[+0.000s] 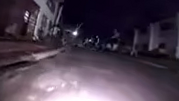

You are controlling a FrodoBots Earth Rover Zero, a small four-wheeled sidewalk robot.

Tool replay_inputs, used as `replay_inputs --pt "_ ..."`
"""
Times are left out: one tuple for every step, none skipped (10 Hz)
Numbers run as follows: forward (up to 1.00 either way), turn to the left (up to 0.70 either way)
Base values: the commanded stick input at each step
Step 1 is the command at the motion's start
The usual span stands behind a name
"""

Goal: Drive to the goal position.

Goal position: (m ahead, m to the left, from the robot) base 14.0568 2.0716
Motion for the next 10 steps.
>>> replay_inputs --pt "0.85 0.00" --pt "0.85 0.00" --pt "0.85 0.00" --pt "0.85 0.00" --pt "0.85 0.00" --pt "0.85 0.00" --pt "0.85 0.00" --pt "0.85 0.00" --pt "0.85 0.00" --pt "0.85 0.00"
